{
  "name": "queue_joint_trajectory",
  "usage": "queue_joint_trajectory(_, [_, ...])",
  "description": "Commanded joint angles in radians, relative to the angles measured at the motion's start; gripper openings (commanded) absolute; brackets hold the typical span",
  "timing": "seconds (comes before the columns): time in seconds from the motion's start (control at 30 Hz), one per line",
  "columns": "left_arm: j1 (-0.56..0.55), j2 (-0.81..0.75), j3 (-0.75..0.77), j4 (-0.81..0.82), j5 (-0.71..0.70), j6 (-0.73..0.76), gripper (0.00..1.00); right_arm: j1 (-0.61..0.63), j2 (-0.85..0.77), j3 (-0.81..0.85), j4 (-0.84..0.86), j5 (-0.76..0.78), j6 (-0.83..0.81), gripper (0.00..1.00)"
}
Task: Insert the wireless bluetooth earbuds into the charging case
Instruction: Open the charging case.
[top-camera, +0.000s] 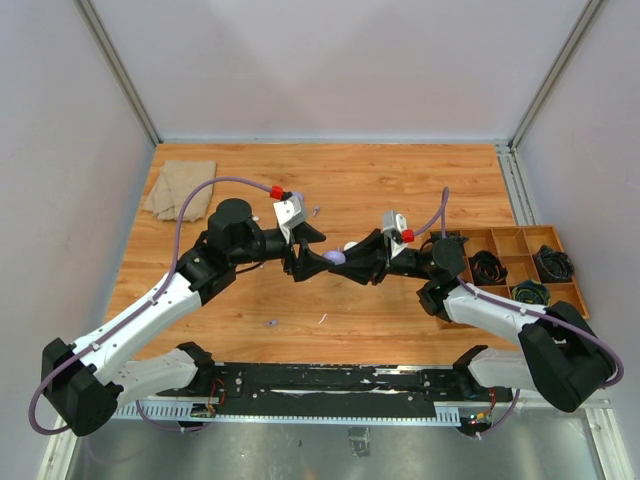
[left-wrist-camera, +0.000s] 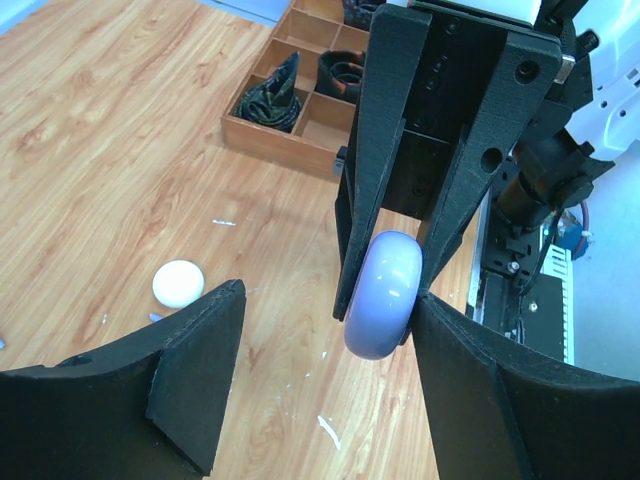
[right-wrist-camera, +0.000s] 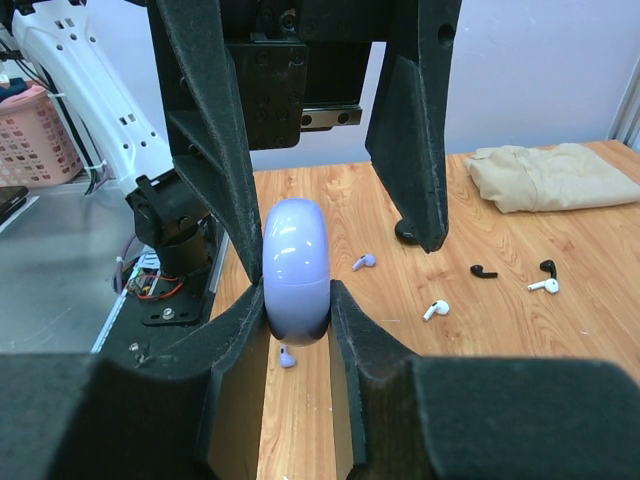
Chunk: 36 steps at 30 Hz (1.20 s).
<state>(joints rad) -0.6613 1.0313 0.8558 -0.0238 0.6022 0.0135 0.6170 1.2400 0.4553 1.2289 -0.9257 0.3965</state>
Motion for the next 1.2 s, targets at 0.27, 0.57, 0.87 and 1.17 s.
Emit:
queue_joint_trajectory(0.27, [0.005,-0.003,0.06,-0.03,-0.121,-0.027,0.72,-0.026,-0.016,-0.017,0.066,-0.007,0.002,0.0])
queue_joint_trajectory(0.57, [0.005,-0.014,0.087,-0.055,-0.154,-0.032,0.74,-0.026,-0.017,-0.021,0.066,-0.01,0.001,0.0])
queue_joint_trajectory(0.87, [0.005,-0.016,0.099,-0.061,-0.19,-0.034,0.76,-0.026,-0.014,-0.019,0.066,-0.013,0.0,0.01])
queue_joint_trajectory(1.17, [0.005,-0.016,0.109,-0.059,-0.205,-0.043,0.77,-0.026,-0.009,-0.021,0.066,-0.011,-0.001,0.0])
